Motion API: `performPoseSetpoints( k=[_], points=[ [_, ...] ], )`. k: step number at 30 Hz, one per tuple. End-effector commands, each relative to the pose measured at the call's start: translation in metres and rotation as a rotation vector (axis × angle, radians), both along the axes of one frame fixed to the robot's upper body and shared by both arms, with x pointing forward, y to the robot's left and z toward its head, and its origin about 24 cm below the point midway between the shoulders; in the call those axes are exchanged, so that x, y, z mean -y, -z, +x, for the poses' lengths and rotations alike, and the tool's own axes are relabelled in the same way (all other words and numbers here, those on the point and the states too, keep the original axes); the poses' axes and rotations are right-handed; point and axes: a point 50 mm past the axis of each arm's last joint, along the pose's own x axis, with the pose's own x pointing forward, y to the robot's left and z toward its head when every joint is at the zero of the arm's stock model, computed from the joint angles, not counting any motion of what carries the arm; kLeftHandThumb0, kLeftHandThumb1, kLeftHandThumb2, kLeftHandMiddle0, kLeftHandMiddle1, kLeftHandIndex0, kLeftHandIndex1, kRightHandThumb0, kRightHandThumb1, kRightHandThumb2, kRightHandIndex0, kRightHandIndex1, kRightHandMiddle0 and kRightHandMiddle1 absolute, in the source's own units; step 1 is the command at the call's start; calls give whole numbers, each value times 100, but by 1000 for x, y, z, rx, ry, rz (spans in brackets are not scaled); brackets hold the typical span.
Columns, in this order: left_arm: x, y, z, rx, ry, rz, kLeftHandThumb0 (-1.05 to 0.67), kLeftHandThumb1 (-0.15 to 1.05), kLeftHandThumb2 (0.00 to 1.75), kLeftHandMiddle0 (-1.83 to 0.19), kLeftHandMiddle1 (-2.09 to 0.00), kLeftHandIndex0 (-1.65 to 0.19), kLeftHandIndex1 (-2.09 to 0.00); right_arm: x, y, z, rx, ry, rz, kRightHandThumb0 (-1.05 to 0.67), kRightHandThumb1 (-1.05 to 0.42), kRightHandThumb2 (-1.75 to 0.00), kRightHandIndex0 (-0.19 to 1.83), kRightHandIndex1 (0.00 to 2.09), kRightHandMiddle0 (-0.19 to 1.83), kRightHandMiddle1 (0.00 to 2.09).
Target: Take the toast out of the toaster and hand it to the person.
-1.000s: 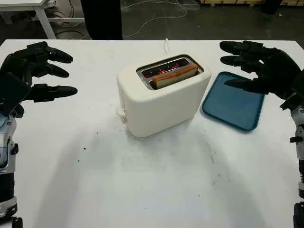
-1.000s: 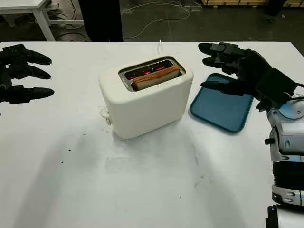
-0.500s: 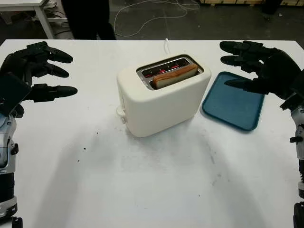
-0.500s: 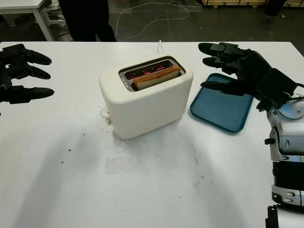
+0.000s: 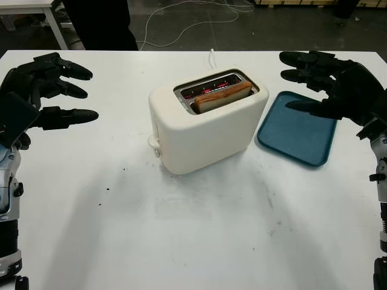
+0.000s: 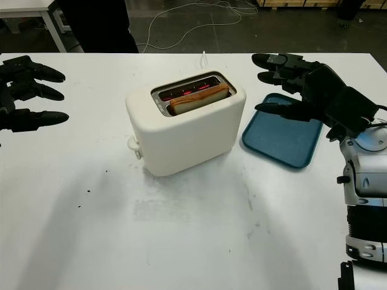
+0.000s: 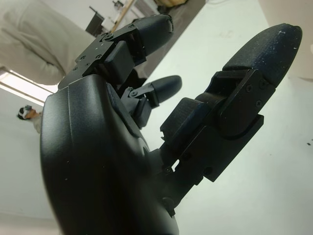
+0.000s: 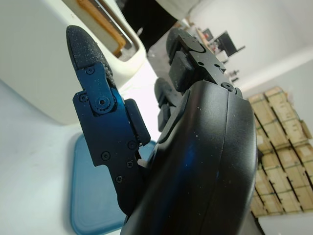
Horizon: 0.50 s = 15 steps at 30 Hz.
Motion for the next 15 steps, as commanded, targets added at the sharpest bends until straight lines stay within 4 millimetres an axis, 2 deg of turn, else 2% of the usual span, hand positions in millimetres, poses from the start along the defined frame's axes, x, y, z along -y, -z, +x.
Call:
performPoseSetpoints(
  k=[1,15],
  points=[
    [-1,3,-2,5,-5,-9,-105,52,0,-54,-109,-56,-93,1,-1,-1,-3,7,10,-67,-79,0,18,49,44,0],
    [0,2,-2,3,-7,1,-105,53,0,-55,-108,-56,-93,1,-2,-1,0,5,6,-68,-79,0,19,49,44,0]
  ],
)
